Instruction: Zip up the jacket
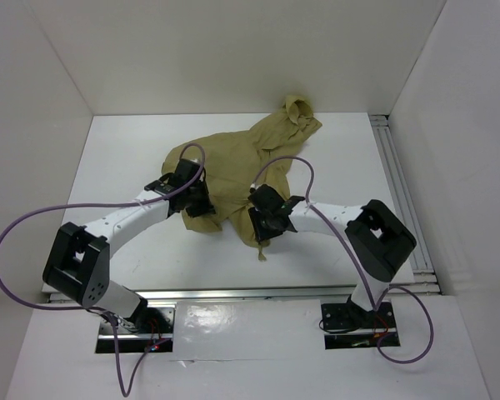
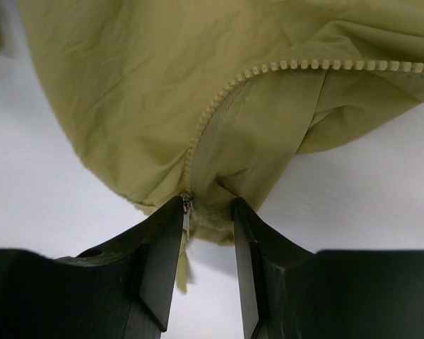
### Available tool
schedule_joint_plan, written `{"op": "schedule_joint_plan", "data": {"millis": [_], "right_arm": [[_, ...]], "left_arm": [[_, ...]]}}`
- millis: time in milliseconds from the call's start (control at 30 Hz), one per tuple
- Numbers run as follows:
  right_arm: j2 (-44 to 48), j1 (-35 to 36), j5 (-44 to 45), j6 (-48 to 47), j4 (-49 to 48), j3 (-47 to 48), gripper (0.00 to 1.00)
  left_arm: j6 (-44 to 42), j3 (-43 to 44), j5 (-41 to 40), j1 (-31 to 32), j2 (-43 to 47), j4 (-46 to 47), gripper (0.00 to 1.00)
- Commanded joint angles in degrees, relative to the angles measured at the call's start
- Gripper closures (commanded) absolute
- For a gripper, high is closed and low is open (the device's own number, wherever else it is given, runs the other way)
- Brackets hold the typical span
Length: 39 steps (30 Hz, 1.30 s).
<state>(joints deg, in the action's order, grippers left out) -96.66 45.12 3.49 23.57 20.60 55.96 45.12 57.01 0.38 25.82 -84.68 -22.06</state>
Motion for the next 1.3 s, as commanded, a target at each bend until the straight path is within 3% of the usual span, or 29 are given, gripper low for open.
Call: {"op": "schedule_joint_plan", "data": {"millis": [0, 133, 200, 567, 967, 1133, 1267], "right_arm": [[-1.60, 0.23, 2.31, -1.16, -2.41, 1.87, 0.58], [-2.13, 0.23, 2.84, -0.63, -2.41, 1.87, 0.65], [-0.29, 0.23, 2.84, -0.11, -2.41, 1.34, 0.74], [10.44, 0.23, 4.61, 3.32, -3.36, -2.79, 1.00], [13.95, -0.38, -1.72, 5.60, -10.04, -7.70, 1.00], [10.81, -1.09, -4.27, 6.13, -9.80, -7.72, 1.00], [5.79, -1.09, -5.51, 5.61, -8.47, -7.19, 0.89]], "left_arm": [[-0.74, 1.35, 1.64, 0.28, -0.66, 1.59, 1.00], [-0.74, 0.82, 2.17, 0.28, -0.66, 2.11, 1.00], [-0.74, 0.82, 2.17, 0.28, -0.66, 2.11, 1.00], [-0.74, 0.03, 3.39, 1.42, -0.66, 7.45, 1.00], [-0.21, -4.71, 6.64, 3.09, 0.39, 14.23, 1.00], [0.84, -7.53, 8.14, 3.09, 0.32, 16.97, 1.00], [0.84, -7.53, 7.09, 3.61, -0.91, 15.56, 1.00]]}}
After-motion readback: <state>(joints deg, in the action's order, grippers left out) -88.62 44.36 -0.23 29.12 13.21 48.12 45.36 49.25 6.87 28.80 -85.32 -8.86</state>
